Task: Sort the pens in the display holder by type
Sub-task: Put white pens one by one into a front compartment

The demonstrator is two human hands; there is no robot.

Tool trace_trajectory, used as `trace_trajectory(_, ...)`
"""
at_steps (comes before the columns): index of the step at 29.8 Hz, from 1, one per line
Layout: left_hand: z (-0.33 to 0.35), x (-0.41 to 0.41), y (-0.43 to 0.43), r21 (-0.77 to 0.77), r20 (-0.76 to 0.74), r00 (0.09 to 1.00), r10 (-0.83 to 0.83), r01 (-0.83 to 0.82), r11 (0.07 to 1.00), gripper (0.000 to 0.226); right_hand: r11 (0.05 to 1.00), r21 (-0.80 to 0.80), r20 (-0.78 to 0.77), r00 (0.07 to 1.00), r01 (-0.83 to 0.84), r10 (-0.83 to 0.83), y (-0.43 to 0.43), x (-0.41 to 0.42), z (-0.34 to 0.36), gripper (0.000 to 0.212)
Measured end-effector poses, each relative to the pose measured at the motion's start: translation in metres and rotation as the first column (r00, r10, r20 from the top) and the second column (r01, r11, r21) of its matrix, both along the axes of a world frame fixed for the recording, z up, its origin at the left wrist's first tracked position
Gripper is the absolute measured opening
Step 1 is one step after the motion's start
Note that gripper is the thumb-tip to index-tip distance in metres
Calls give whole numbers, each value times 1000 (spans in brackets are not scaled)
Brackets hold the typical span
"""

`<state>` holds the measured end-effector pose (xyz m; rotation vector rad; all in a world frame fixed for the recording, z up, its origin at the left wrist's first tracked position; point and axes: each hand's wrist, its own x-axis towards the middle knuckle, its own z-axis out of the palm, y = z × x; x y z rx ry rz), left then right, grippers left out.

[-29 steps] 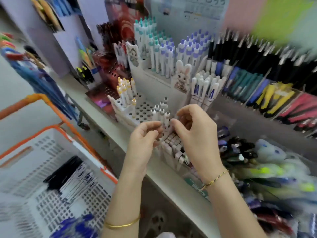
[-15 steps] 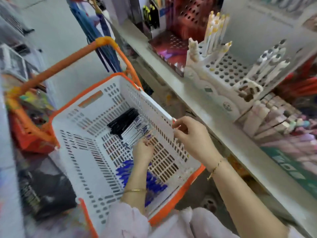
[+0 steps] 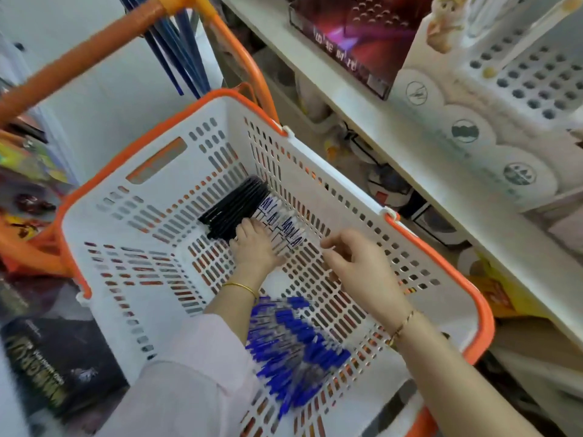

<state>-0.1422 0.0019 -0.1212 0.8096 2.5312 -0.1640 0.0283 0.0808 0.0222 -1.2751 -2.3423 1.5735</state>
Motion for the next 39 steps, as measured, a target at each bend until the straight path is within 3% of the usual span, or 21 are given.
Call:
trace_trajectory(4, -5, -1, 3, 45, -61, 998, -14, 16, 999, 115, 1000, -21, 35, 999, -8, 9, 3, -2, -6, 14)
trace_trajectory(16, -13, 8, 11, 126, 6, 999, 43, -44, 991, 80, 1000, 18, 49, 999, 2, -3, 2, -3, -8, 9)
trace_trajectory(24, -15, 11, 20, 124, 22, 984, 178, -179, 976, 58, 998, 54, 55, 998, -12, 9, 1, -2, -7, 8)
trace_trajectory(28, -9, 11, 24, 118, 77, 971, 226, -234, 965, 60, 998, 55, 39, 999, 2, -4, 4, -2, -7, 9)
trace_trajectory(31, 14, 10, 24, 86, 262, 912, 315, -347, 934, 58, 999, 35, 22, 999, 22, -23, 6, -3, -6, 10)
trace_trajectory(35, 71, 23, 9, 137, 550, 748, 371, -520, 843, 20, 995, -68, -45, 996, 73, -76, 7, 2, 7, 8)
trace_trajectory(39, 140, 53, -12, 241, 795, 523, 308, -738, 631, 17, 951, -261, -223, 948, 168, -228, 10, 17, 49, 10)
